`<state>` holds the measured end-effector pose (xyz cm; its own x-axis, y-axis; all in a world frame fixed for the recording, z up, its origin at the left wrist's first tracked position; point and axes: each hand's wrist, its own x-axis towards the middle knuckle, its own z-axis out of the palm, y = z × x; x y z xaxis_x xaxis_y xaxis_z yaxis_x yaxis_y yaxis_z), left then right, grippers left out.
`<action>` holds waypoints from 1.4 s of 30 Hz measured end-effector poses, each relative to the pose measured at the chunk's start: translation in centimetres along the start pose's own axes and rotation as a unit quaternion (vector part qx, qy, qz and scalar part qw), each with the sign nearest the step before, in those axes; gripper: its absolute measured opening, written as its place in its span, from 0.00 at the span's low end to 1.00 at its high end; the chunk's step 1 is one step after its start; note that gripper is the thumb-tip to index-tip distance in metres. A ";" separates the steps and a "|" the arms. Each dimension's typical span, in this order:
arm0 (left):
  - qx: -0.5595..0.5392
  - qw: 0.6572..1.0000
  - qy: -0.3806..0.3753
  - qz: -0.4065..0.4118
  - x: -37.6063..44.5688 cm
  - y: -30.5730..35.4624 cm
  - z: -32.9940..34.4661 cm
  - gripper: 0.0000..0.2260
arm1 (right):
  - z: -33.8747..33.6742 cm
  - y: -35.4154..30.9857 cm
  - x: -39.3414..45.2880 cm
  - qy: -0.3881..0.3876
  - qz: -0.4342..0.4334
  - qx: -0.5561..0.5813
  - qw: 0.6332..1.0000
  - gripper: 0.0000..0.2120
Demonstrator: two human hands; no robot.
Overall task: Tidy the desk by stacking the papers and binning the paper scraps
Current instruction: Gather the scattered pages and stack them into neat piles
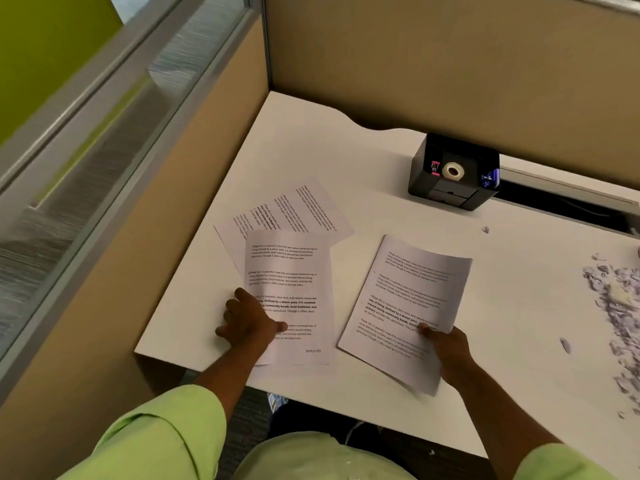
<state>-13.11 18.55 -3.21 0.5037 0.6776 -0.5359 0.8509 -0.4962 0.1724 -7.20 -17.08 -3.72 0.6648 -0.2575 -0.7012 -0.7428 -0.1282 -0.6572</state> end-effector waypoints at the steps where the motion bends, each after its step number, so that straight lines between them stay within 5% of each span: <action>1: 0.006 1.000 0.004 0.001 0.1 0.0 -0.1 0.48 | -0.1 -0.1 0.1 -0.005 -0.001 -0.004 1.000 0.14; 10: -0.033 0.999 -0.014 0.025 -0.6 0.3 0.8 0.26 | -1.1 0.0 0.3 -0.012 0.000 0.004 1.000 0.14; 18: -0.172 0.981 -0.051 0.075 -1.4 0.7 0.4 0.40 | -1.7 -0.1 0.1 -0.022 -0.003 -0.003 1.000 0.11; 21: -0.264 0.958 -0.081 0.082 -1.0 0.6 -0.1 0.41 | -2.1 -0.3 0.3 -0.024 -0.005 -0.008 1.000 0.10; 32: -0.466 0.870 -0.116 0.109 -1.7 2.1 -2.4 0.13 | -3.3 -0.8 1.4 -0.029 -0.008 -0.034 0.999 0.11; 37: -0.550 0.816 -0.131 0.121 -2.9 5.2 -5.2 0.12 | -4.1 -1.1 1.7 -0.035 -0.010 -0.035 0.999 0.11; 42: -0.588 0.756 -0.237 0.166 -4.6 8.8 -7.0 0.18 | -3.9 -1.6 1.6 -0.060 0.000 -0.003 0.998 0.11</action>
<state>-6.88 14.86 6.50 0.8450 0.2137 -0.4903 0.3748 0.4174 0.8279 -5.23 -21.02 -2.74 0.6693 -0.1415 -0.7294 -0.7429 -0.1345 -0.6557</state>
